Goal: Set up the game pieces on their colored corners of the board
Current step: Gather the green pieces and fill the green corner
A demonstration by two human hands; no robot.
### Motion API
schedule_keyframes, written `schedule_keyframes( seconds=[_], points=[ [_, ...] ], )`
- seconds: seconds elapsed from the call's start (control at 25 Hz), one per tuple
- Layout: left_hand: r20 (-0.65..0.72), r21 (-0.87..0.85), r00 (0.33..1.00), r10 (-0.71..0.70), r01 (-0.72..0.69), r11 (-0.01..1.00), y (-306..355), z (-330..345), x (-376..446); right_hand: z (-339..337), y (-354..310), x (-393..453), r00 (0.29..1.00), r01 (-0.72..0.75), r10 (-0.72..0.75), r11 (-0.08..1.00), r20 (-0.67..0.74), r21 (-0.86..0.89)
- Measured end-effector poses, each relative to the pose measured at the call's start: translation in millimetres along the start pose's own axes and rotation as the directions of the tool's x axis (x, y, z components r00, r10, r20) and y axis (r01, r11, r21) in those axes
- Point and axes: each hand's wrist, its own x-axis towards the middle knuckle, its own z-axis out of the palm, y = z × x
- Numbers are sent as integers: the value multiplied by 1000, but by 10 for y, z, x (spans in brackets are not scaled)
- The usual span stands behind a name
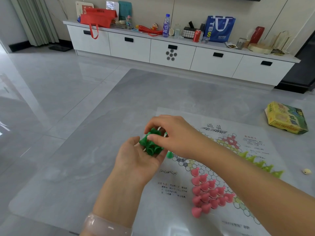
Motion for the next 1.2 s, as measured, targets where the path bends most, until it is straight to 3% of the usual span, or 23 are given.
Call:
schedule_keyframes(
  seconds=[0.08, 0.2, 0.36, 0.44, 0.52, 0.64, 0.72, 0.84, 1.0, 1.12, 1.2],
  points=[
    [-4, 14, 1000, 23, -23, 1000, -18, 23, 3, -36, -10, -56, 1000, -17, 18, 999, -16, 30],
    [6, 22, 1000, 17, -17, 1000, -37, 56, 1, -114, 2, -125, 993, -64, 85, 973, -85, 222],
    [-9, 5, 999, -36, 36, 999, -87, 92, -20, -224, 44, -185, 976, -86, 179, 842, -125, 532],
    [-20, 29, 999, -34, 35, 999, -101, 99, -17, -347, 170, -208, 955, -125, 258, 796, -145, 592],
    [-41, 100, 999, 1, 3, 995, -112, 113, -4, -479, 436, -229, 902, -202, 387, 771, -193, 604],
    [-63, 226, 994, 89, -72, 971, -139, 127, 44, -589, 903, -269, 738, -351, 611, 710, -288, 610],
    [-74, 343, 984, 163, -128, 931, -171, 135, 96, -559, 1117, -299, 687, -436, 658, 714, -309, 548],
    [-15, 592, 944, 330, -257, 764, -217, 145, 138, -440, 1244, -291, 710, -494, 622, 774, -330, 396],
    [168, 854, 873, 458, -361, 374, -257, 128, 106, -258, 1320, -177, 769, -478, 537, 843, -347, 247],
    [305, 930, 796, 522, -367, 16, -258, 112, 101, -174, 1390, -88, 796, -460, 483, 875, -365, 153],
    [337, 930, 776, 533, -361, -63, -242, 106, 100, -144, 1424, -46, 801, -454, 467, 882, -374, 130]
  ],
)
